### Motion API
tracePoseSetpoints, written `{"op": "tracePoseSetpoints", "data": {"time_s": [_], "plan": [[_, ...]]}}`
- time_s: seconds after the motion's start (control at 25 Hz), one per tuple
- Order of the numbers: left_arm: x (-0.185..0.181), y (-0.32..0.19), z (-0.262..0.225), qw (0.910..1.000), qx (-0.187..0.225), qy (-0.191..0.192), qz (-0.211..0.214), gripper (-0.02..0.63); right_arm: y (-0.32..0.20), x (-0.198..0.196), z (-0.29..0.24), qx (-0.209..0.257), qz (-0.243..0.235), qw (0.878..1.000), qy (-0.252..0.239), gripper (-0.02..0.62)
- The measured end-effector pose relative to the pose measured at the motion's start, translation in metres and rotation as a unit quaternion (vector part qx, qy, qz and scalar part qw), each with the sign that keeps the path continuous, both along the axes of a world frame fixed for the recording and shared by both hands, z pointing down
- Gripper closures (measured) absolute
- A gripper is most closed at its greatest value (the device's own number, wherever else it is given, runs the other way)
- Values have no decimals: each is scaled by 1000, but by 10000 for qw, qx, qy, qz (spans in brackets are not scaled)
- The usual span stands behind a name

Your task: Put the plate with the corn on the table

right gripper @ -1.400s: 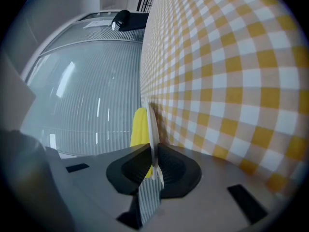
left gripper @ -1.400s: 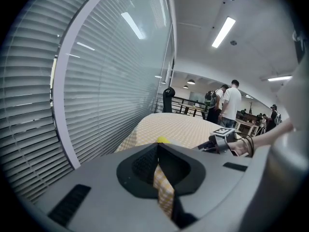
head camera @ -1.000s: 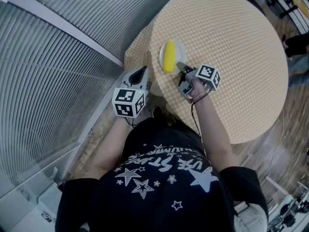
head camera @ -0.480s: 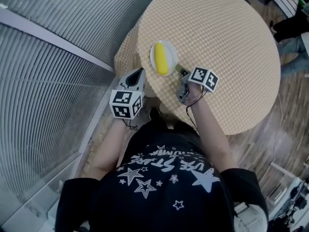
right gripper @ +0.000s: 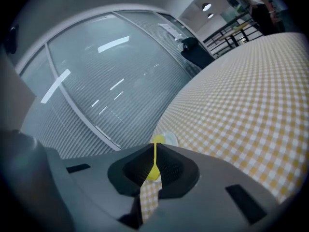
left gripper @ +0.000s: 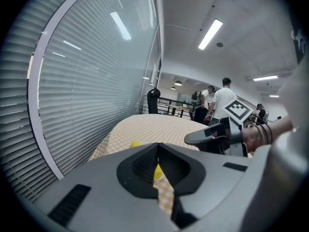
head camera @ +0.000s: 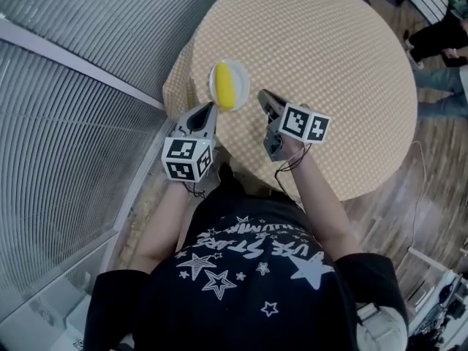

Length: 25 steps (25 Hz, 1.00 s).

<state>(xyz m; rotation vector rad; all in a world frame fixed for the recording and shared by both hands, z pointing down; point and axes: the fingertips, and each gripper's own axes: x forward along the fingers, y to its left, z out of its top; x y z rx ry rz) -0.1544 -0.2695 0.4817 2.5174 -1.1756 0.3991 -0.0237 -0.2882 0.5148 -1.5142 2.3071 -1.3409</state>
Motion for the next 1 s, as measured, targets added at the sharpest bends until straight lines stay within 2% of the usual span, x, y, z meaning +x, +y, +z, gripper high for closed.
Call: {"op": "tracePoseSetpoints", "data": {"time_s": [0.24,0.52,0.8,1.0], "plan": [[23,26,-19,9991,192,29,-387,600,29,6,-38,686,-635,9951,321,568],[57,65,-53,9961,359,-5,-812,600,74,32,-85,1487,-1308,9758,929,569],[88,112,-67,9910,521,-55,-1234,600,121,56,-105,1910,-1785,9582,1164,569],[96,135,-79,9888,621,-69,-1357,600,143,61,-113,2009,-1916,9533,1188,569]]}}
